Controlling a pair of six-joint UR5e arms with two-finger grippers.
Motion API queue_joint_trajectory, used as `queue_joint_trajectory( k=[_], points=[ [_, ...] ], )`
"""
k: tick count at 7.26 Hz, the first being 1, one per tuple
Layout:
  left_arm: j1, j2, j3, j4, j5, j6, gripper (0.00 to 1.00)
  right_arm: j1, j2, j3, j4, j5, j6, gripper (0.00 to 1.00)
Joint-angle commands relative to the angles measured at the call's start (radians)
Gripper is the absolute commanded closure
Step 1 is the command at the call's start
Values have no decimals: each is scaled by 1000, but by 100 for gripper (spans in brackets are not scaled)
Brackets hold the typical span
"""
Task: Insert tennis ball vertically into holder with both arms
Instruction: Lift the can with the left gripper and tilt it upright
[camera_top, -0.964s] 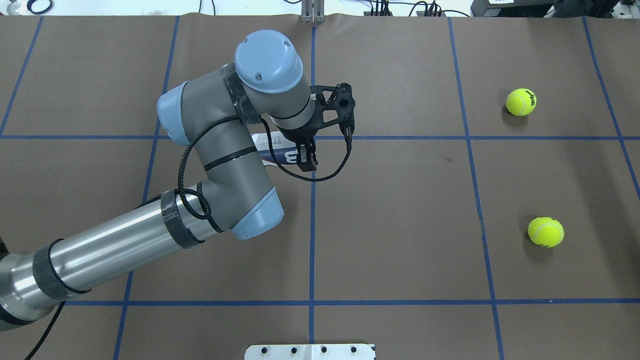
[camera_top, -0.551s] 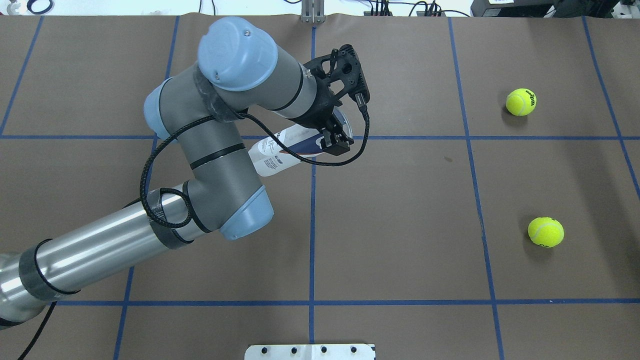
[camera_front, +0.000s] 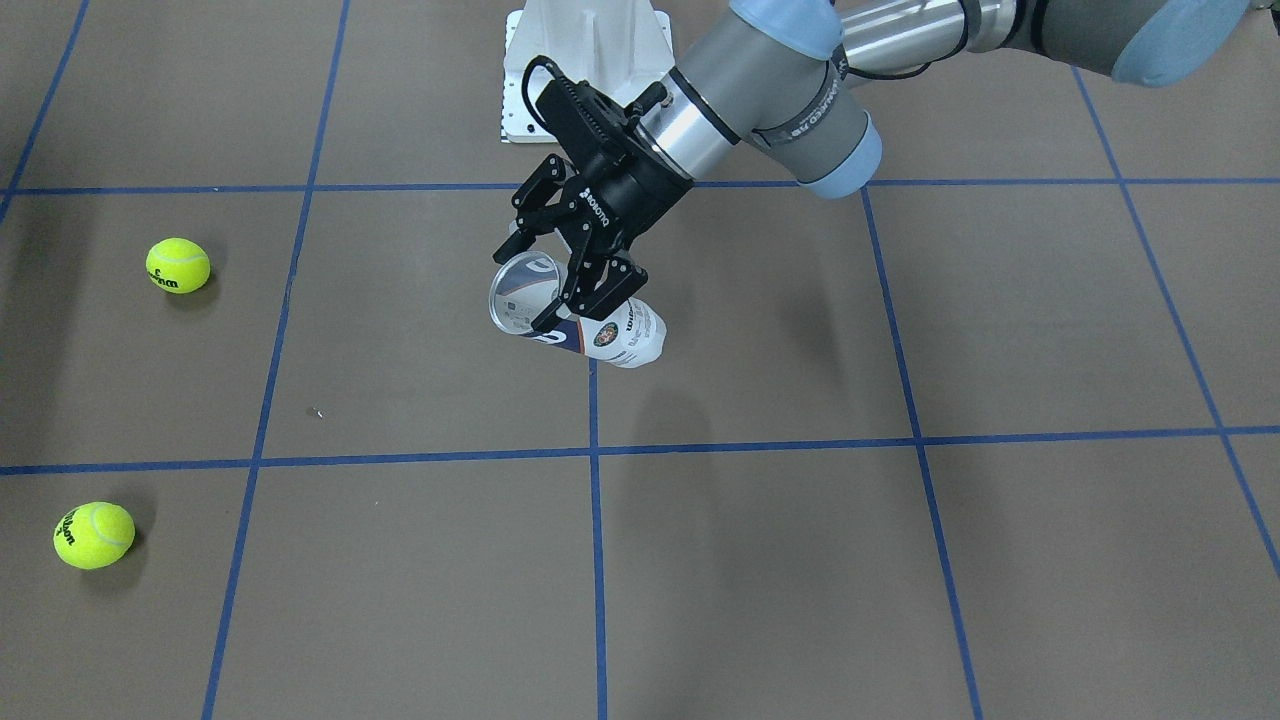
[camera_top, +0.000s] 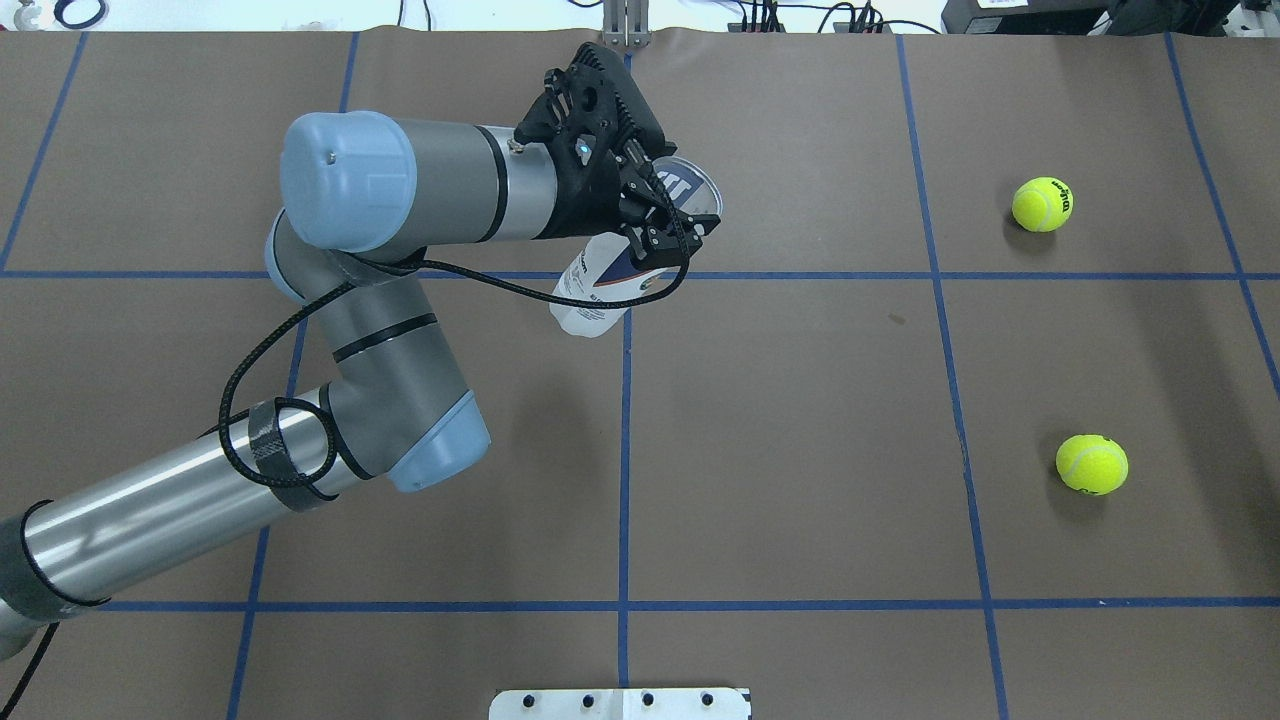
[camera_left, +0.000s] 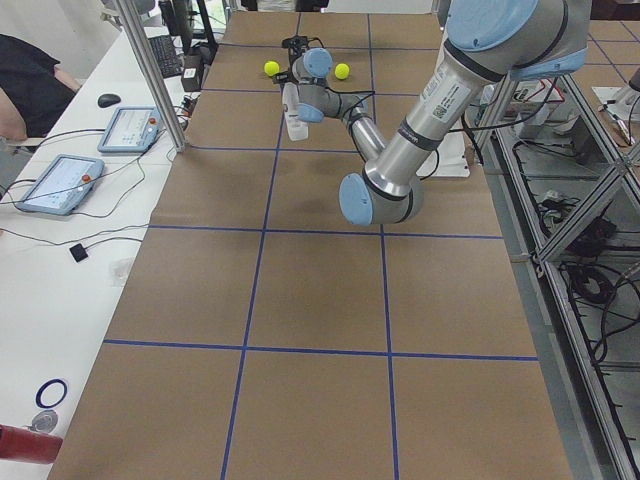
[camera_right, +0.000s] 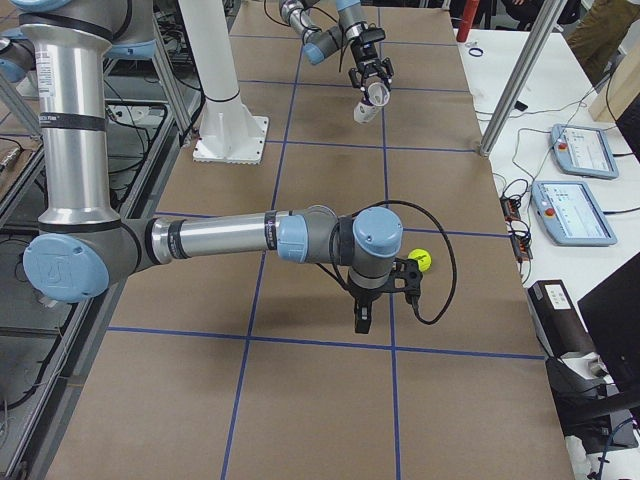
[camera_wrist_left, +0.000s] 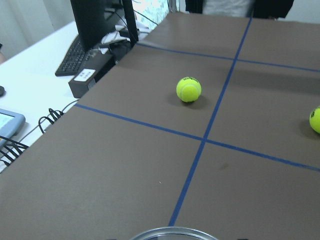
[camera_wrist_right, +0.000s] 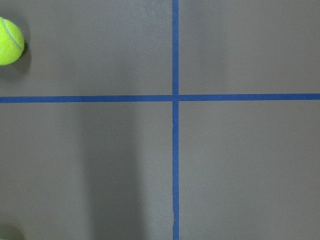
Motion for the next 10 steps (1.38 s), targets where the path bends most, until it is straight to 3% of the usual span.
queue_joint_trajectory(
  k=[1, 3, 4, 6, 10],
  points=[
    [1, 70, 1, -219, 59, -94, 61, 0, 0, 1, 1, 0, 1, 1],
    [3, 143, 25, -427, 91, -152, 61, 0, 0, 15, -1, 0, 1, 1],
    [12, 158, 65, -550, 155, -165, 61, 1, 0, 15, -1, 0, 1, 1],
    [29, 158, 207, -777, 211, -165, 61, 0, 0, 15, -1, 0, 1, 1],
    [44, 187, 245, -830, 244, -154, 61, 0, 0, 12, -1, 0, 1, 1]
  ],
)
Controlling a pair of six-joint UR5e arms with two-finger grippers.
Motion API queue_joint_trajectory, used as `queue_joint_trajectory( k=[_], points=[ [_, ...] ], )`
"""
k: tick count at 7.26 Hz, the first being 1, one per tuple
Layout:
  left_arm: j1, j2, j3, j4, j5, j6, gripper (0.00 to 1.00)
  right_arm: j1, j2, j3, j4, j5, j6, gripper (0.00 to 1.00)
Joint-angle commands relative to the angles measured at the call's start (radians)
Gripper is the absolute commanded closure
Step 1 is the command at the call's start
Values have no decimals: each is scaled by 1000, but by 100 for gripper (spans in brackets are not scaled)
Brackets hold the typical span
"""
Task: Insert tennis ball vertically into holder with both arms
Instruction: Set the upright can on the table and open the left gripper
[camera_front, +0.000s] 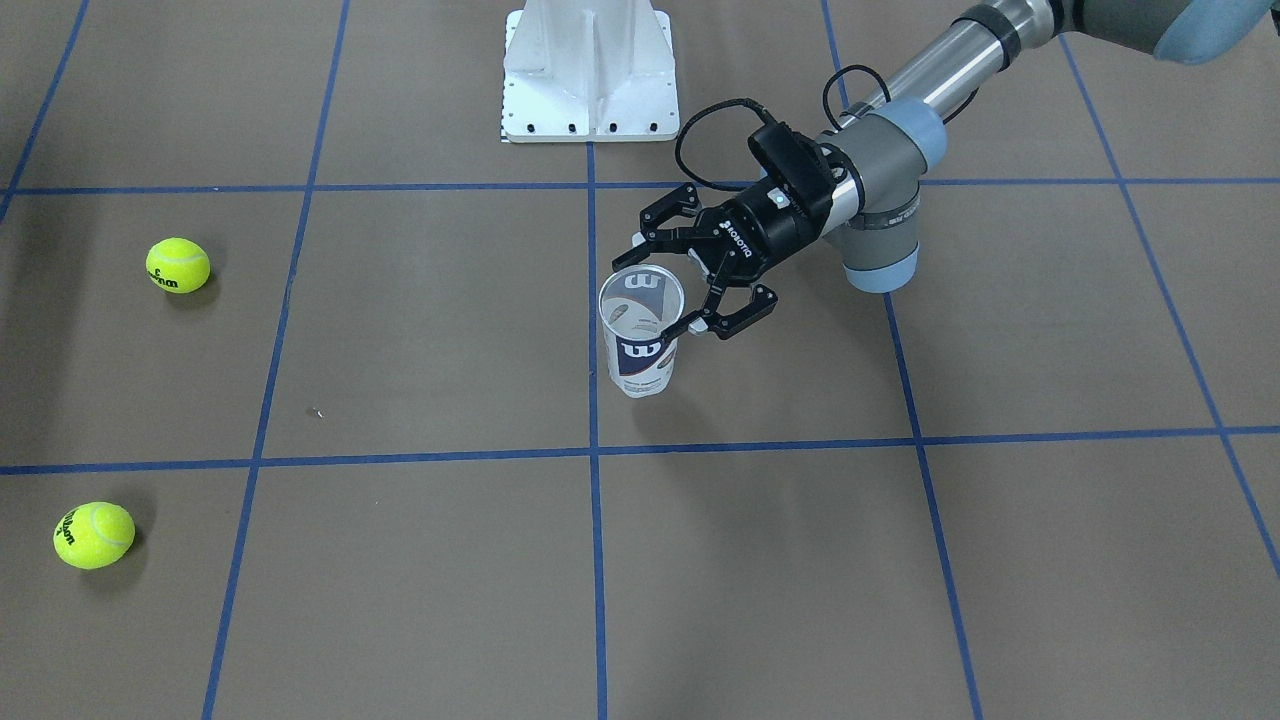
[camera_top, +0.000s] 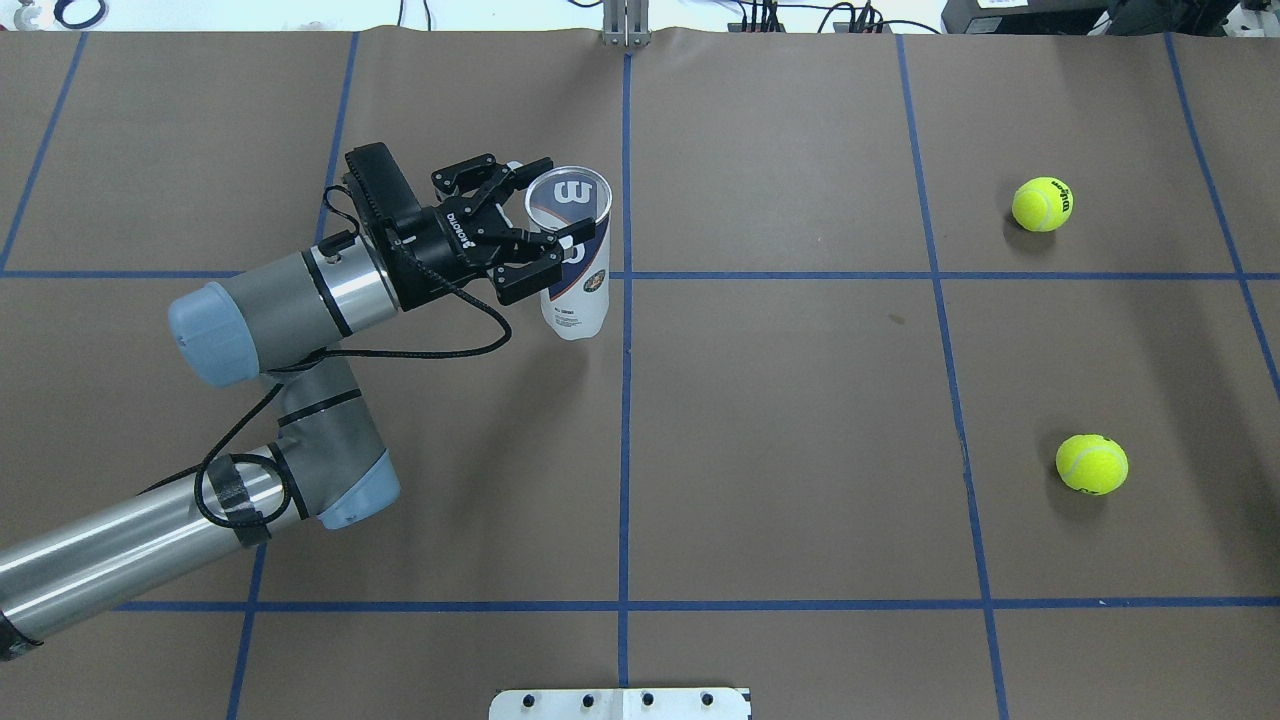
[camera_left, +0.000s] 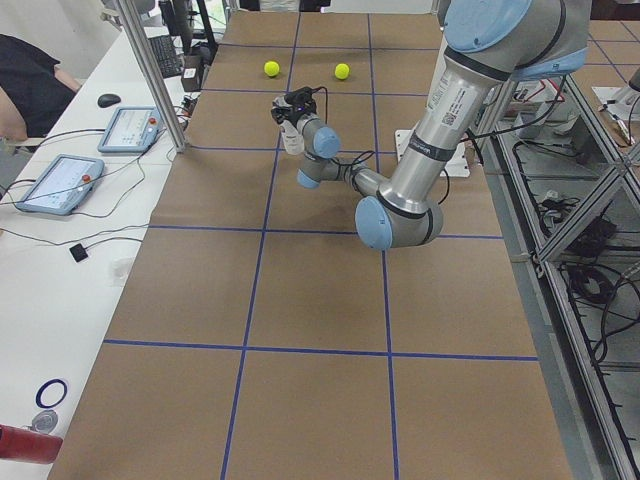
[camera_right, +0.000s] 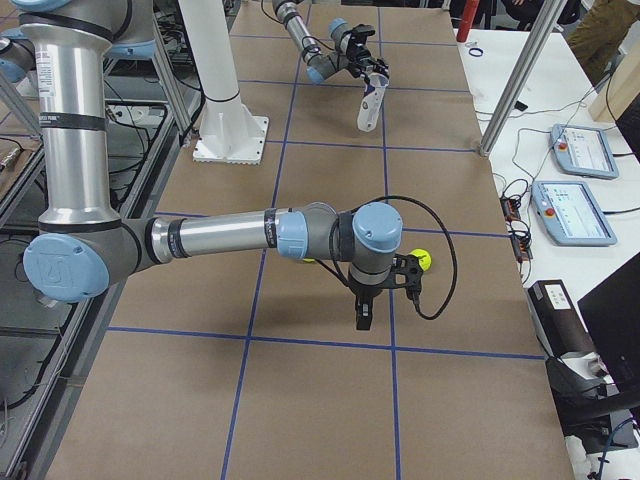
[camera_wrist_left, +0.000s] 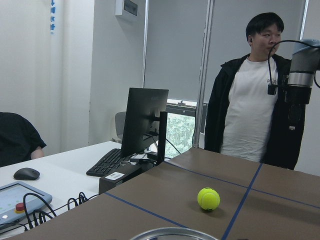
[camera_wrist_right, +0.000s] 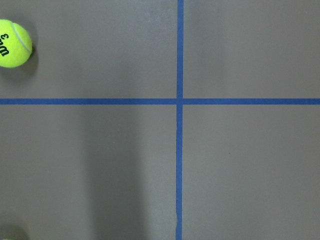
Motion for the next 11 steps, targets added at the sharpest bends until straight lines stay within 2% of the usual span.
queue_joint_trajectory(
  k=[1, 3, 4, 9, 10, 11],
  points=[
    [6, 24, 4, -6, 2, 8, 61, 0, 0, 0, 0, 0, 0, 1],
    [23, 23, 19, -19, 6, 8, 61, 0, 0, 0, 0, 0, 0, 1],
    [44, 23, 20, -54, 47, 10, 61, 0, 0, 0, 0, 0, 0, 1],
    [61, 12, 55, -75, 55, 10, 61, 0, 2, -3, 2, -2, 0, 1],
    [61, 12, 55, -75, 55, 10, 58, 0, 2, -5, 2, -2, 0, 1],
    [61, 11, 55, -75, 55, 10, 50, 0, 2, -3, 0, -2, 0, 1]
  ],
)
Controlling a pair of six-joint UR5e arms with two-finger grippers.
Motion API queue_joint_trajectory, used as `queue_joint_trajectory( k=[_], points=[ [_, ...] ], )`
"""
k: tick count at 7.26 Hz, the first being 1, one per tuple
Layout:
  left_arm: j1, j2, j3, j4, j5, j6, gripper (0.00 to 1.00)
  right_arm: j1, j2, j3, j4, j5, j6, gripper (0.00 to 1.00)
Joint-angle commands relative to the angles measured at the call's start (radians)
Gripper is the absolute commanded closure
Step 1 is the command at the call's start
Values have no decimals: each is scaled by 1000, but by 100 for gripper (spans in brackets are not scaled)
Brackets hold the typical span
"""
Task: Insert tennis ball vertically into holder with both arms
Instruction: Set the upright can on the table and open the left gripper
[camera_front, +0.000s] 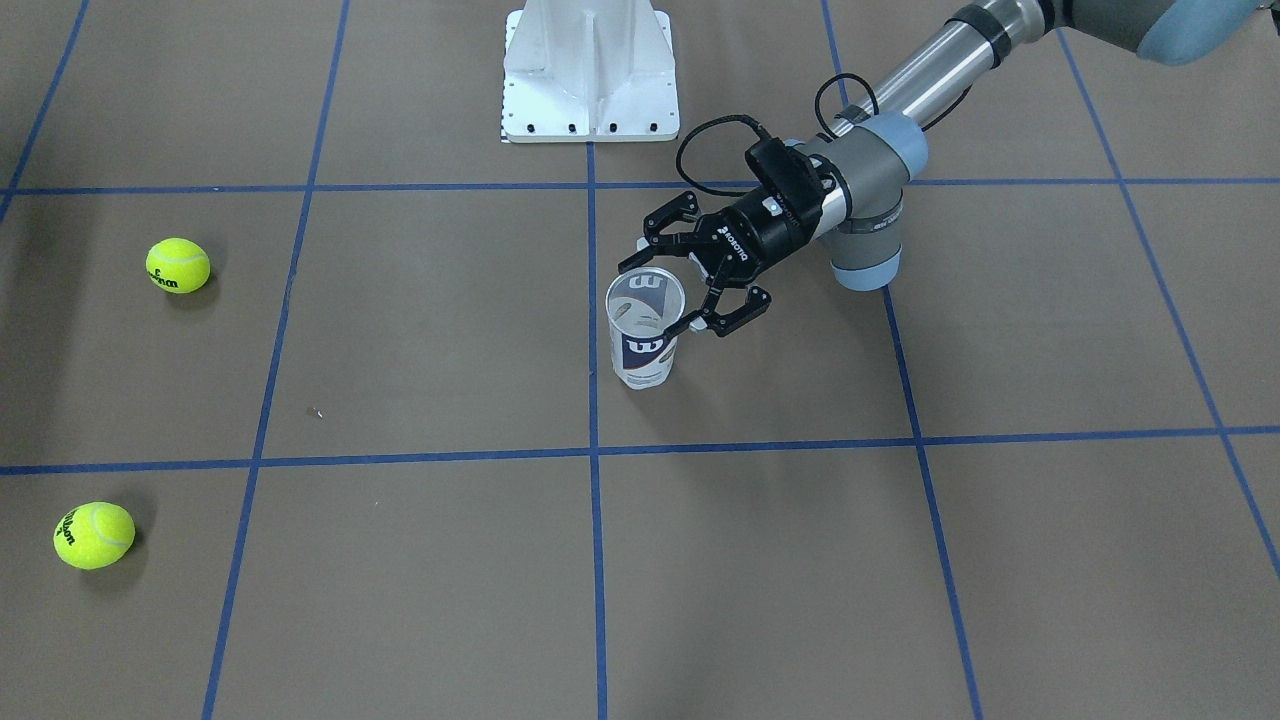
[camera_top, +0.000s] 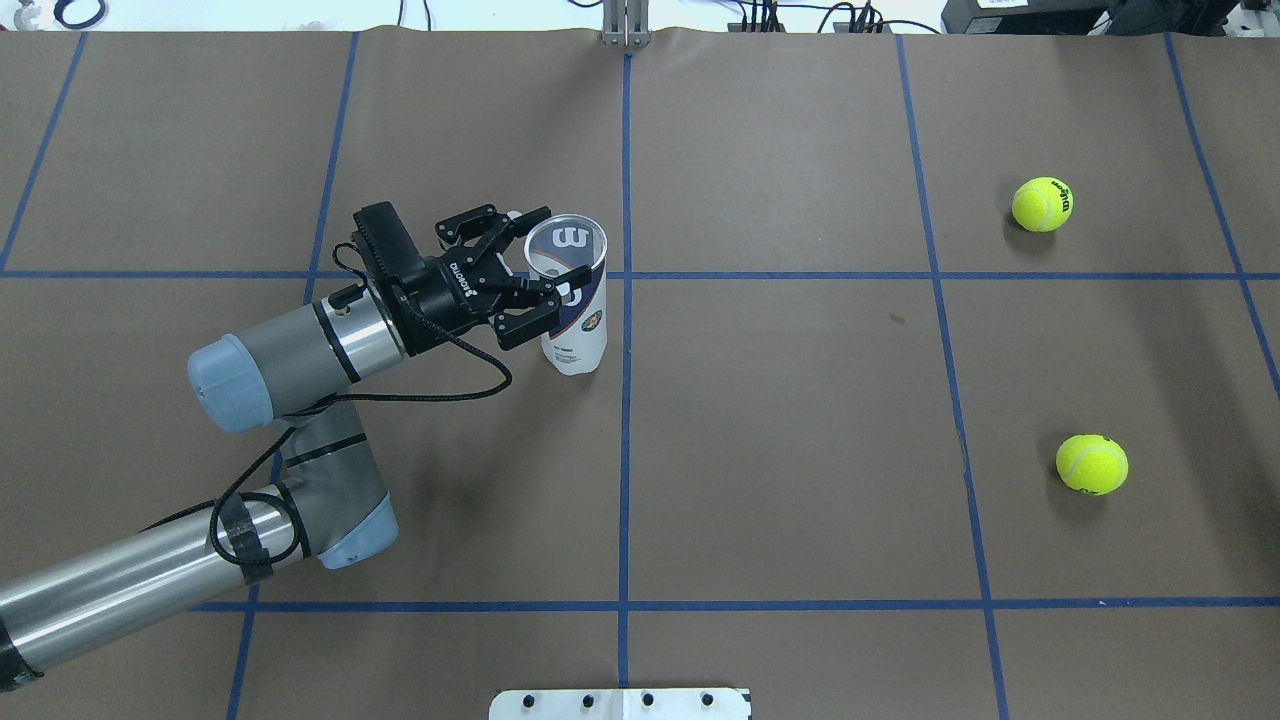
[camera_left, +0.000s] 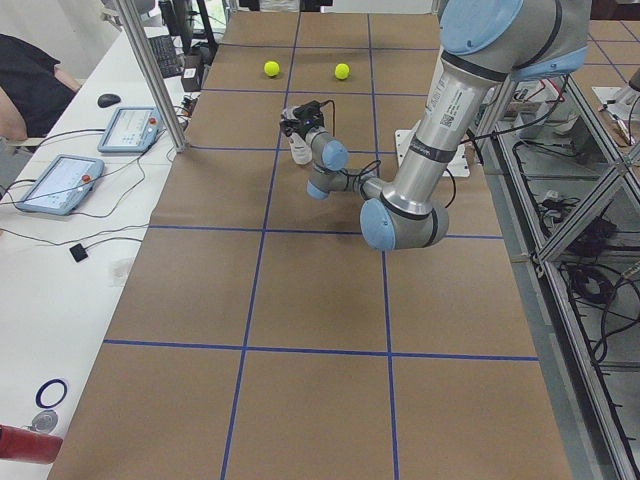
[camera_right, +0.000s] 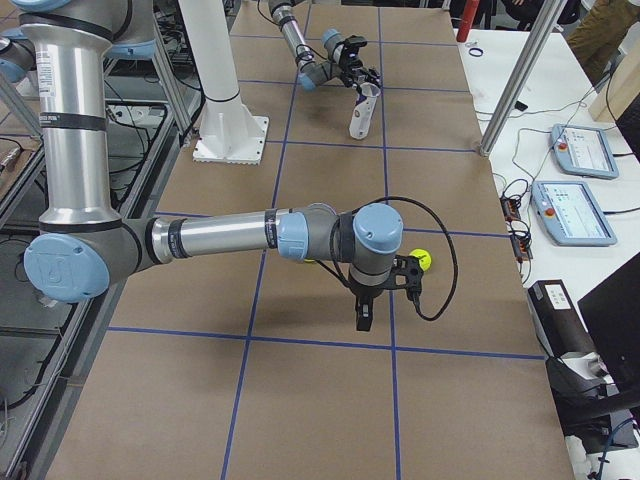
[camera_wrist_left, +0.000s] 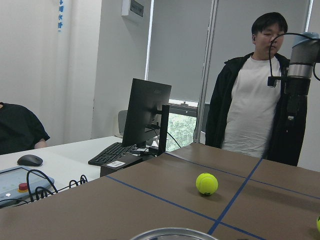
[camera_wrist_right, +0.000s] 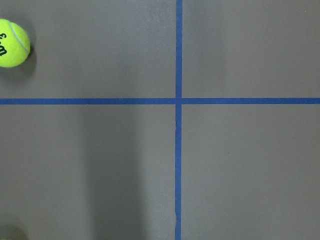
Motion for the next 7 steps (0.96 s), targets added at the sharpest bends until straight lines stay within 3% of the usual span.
queue_joint_trajectory(
  k=[1, 2, 6, 7],
  points=[
    [0, -2, 1, -1, 0, 0, 46, 0, 0, -1, -1, 0, 0, 1],
    [0, -2, 1, -1, 0, 0, 44, 0, 0, -1, 1, 0, 0, 1],
    [2, -2, 1, -2, 0, 0, 4, 0, 0, -3, 1, 0, 0, 1],
    [3, -2, 1, -2, 0, 0, 2, 0, 0, -4, 1, 0, 0, 1]
  ],
)
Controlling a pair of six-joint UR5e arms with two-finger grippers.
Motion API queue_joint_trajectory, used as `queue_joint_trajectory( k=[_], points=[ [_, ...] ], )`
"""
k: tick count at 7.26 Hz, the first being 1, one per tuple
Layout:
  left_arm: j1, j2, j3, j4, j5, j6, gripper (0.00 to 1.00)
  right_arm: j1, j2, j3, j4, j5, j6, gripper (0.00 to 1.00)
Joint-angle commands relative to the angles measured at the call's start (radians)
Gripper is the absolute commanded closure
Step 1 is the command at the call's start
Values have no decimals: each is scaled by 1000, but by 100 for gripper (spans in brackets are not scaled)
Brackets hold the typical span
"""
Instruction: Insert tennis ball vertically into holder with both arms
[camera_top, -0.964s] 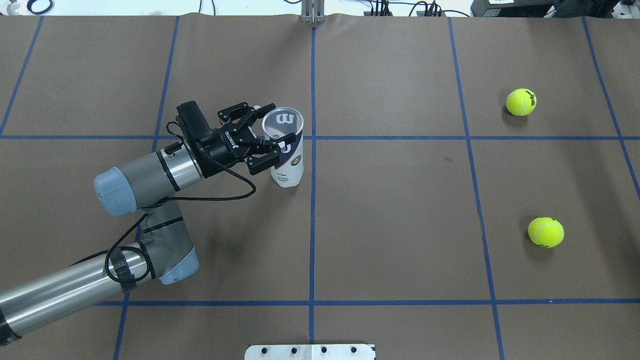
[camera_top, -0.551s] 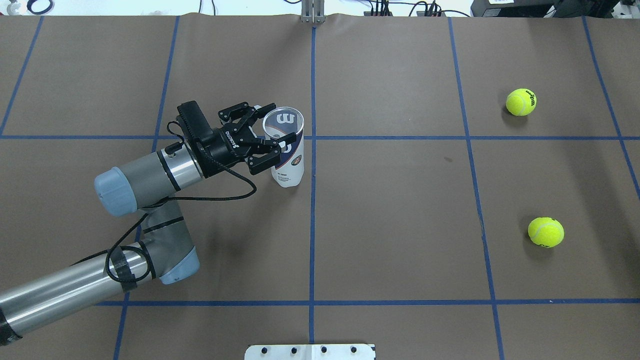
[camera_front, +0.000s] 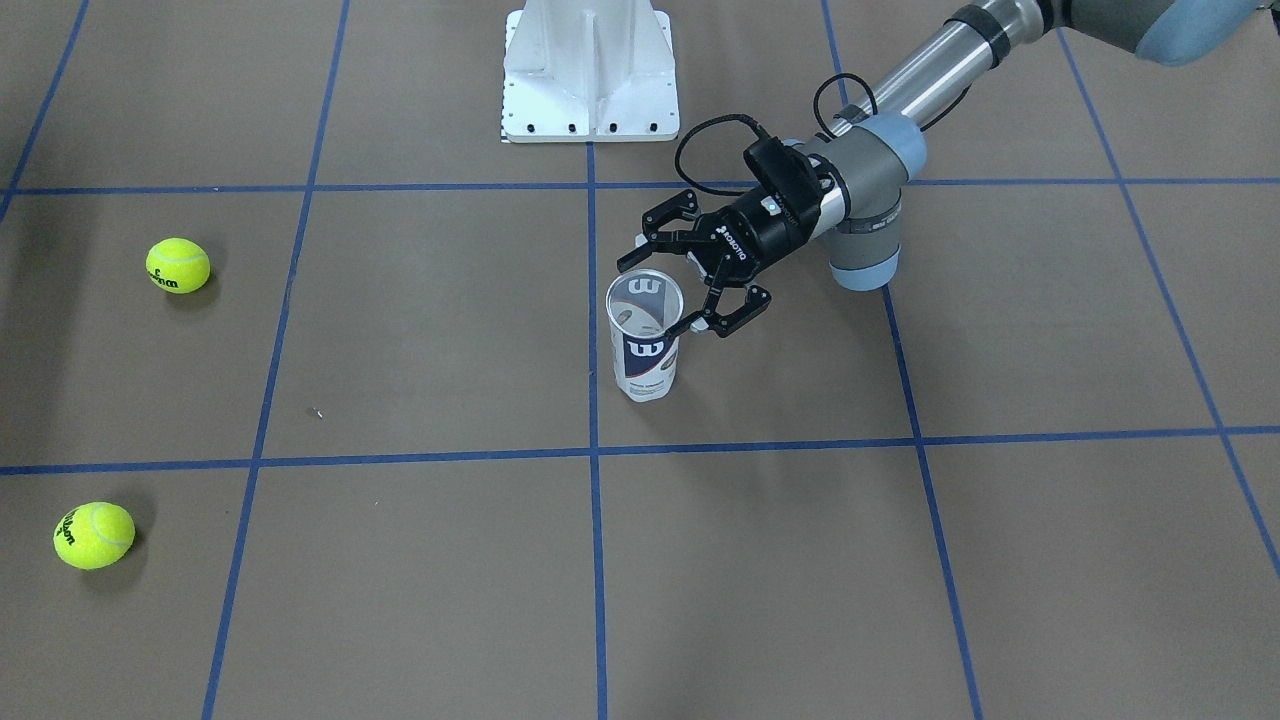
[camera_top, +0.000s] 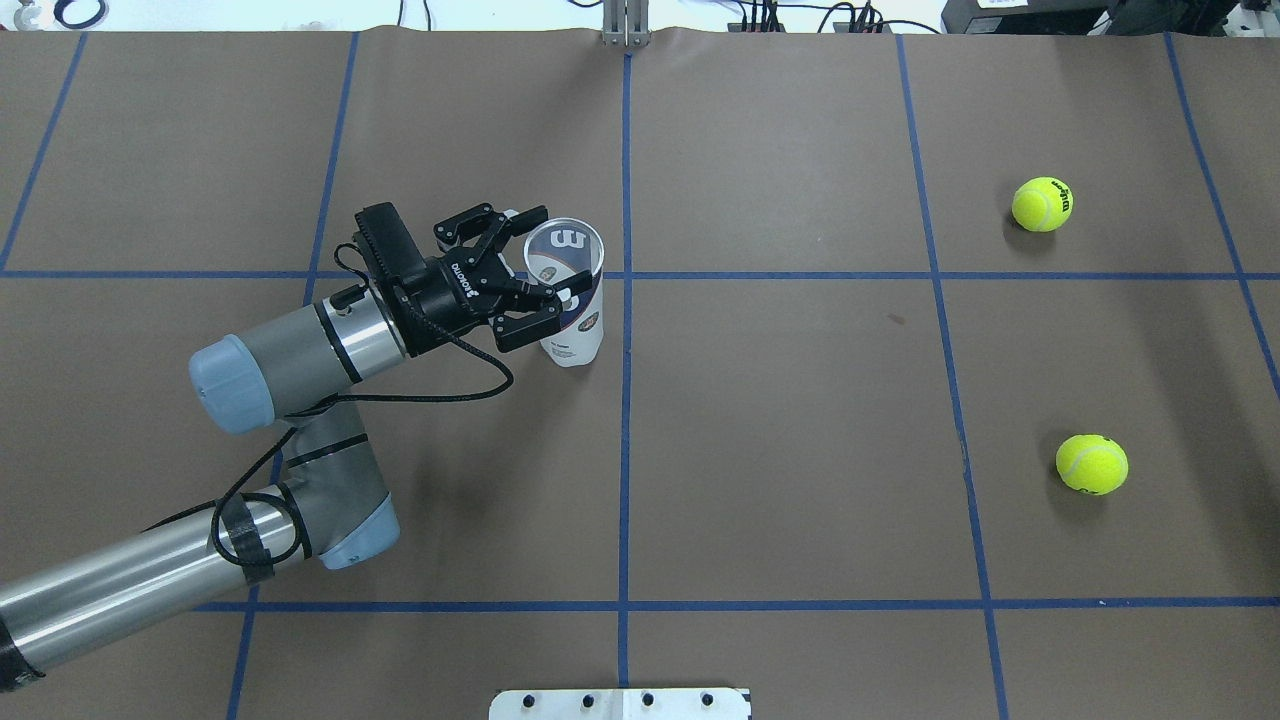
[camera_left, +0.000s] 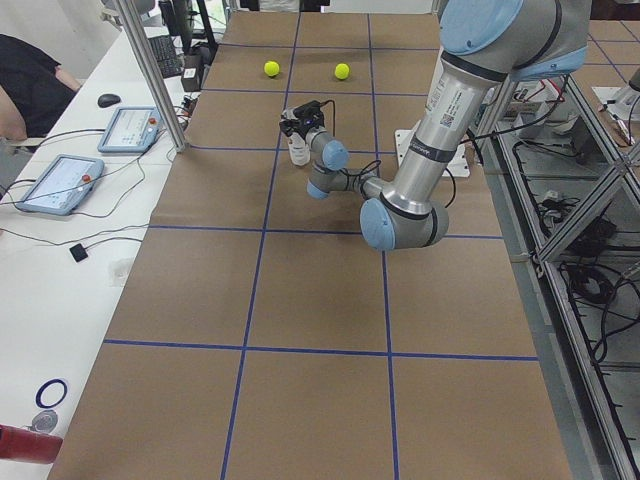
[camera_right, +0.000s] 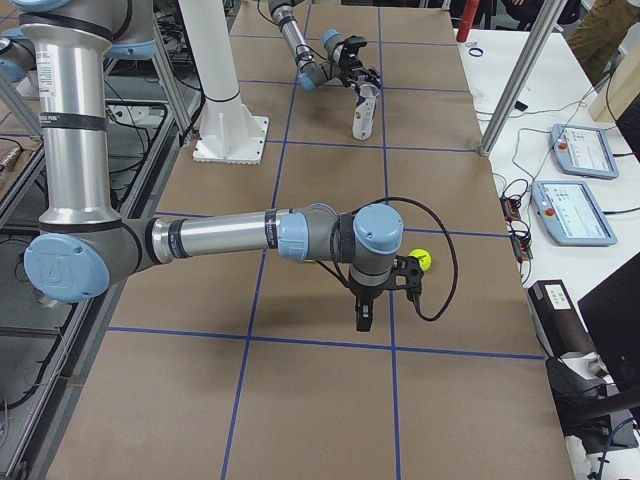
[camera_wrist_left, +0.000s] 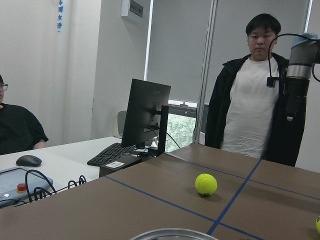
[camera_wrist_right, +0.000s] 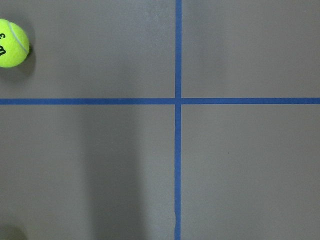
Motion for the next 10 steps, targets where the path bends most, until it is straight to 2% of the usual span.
queue_joint_trajectory(
  k=[1, 4, 6, 7, 8, 9, 10],
  points=[
    [1, 0, 0, -1, 0, 0, 2, 0, 0, -2, 0, 0, 0, 1],
    [3, -5, -5, 1, -1, 0, 2, 0, 0, -3, 0, 0, 0, 1],
    [-5, -23, -50, 22, -5, -3, 2, 0, 0, 3, 0, 0, 0, 1],
    [-29, -21, -96, 82, -12, -5, 2, 0, 2, 5, -2, 0, 0, 1],
    [-57, -12, -208, 237, -49, -5, 1, 0, 9, 5, -2, 0, 0, 1],
    [-110, 18, -307, 368, -168, -5, 1, 0, 15, 6, -2, 2, 0, 1],
    [-181, 114, -381, 421, -289, -11, 1, 0, 17, 6, 0, 2, 0, 1]
  ],
)
